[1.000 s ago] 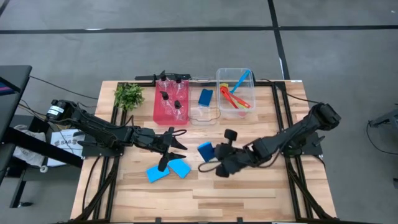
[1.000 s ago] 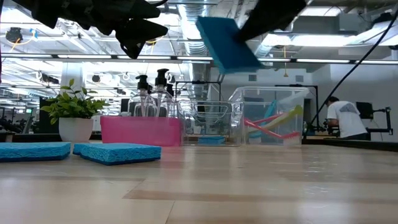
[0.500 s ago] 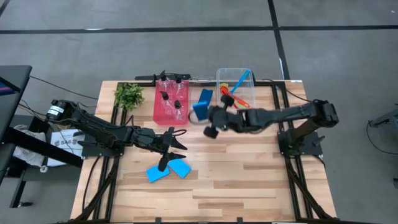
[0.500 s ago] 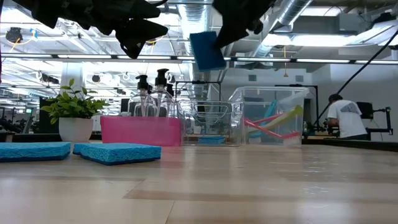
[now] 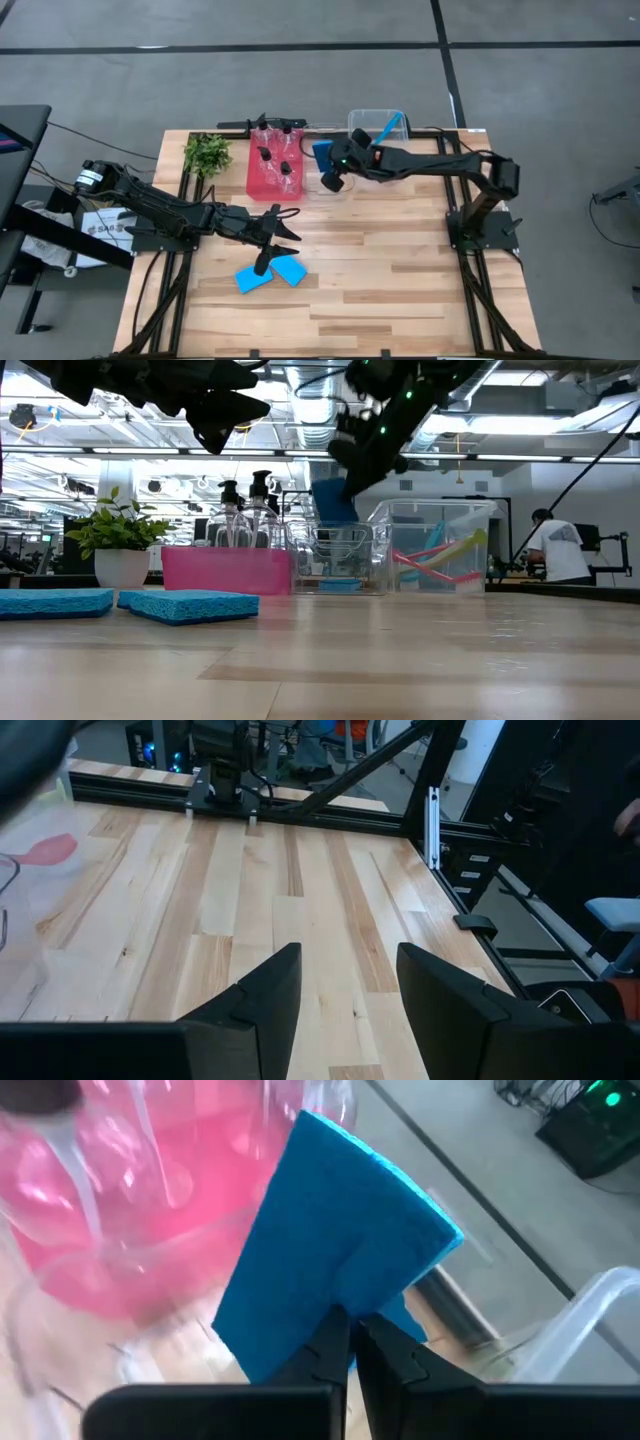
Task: Pick & Place Kitchen Sink Supplies
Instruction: Put the bottom blue sponge into the left transparent bin, then put the right blue sponge into the left transparent bin
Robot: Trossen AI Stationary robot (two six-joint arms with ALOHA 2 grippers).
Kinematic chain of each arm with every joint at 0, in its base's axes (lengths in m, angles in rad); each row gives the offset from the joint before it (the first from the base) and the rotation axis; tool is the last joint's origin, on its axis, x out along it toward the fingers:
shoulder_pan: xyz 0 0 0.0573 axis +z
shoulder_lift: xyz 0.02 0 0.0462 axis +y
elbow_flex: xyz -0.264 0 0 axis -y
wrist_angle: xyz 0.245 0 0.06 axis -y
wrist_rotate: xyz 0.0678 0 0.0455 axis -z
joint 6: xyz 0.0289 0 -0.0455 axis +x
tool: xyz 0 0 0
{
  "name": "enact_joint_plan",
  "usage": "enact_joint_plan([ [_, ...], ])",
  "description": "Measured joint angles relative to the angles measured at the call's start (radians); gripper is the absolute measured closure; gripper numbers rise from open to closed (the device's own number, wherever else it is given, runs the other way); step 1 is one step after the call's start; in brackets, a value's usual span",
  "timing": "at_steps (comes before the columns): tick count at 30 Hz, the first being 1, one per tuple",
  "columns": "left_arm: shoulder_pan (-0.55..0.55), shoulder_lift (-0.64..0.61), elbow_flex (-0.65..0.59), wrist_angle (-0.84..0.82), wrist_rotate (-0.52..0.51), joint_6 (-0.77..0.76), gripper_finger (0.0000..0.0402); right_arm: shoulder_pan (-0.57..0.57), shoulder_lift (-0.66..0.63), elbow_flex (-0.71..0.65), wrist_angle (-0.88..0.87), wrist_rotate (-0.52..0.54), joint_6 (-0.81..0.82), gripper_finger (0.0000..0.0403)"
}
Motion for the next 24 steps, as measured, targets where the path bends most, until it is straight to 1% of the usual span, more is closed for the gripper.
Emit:
enact_joint_plan([
  [5, 0.000, 0.000, 0.000, 0.000, 0.000, 0.000, 0.0234, -0.003, 0.048, 0.000, 0.010, 0.001, -0.033, 0.0394],
  [9, 0.000, 0.000, 0.000, 0.000, 0.000, 0.000, 0.0234, -0.003, 0.060, 0.000, 0.009, 0.003, -0.033, 0.0378],
  [12, 0.000, 0.000, 0.000, 0.000, 0.000, 0.000, 0.0234, -0.001, 0.058, 0.000, 0.009, 0.004, -0.033, 0.0349],
  [20, 0.000, 0.000, 0.000, 0.000, 0.000, 0.000, 0.0234, 0.012, 0.046, 0.000, 0.008, 0.007, -0.034, 0.0258],
  [24, 0.000, 0.000, 0.000, 0.000, 0.000, 0.000, 0.0234, 0.017, 0.046, 0.000, 0.015, 0.007, -0.034, 0.0228],
])
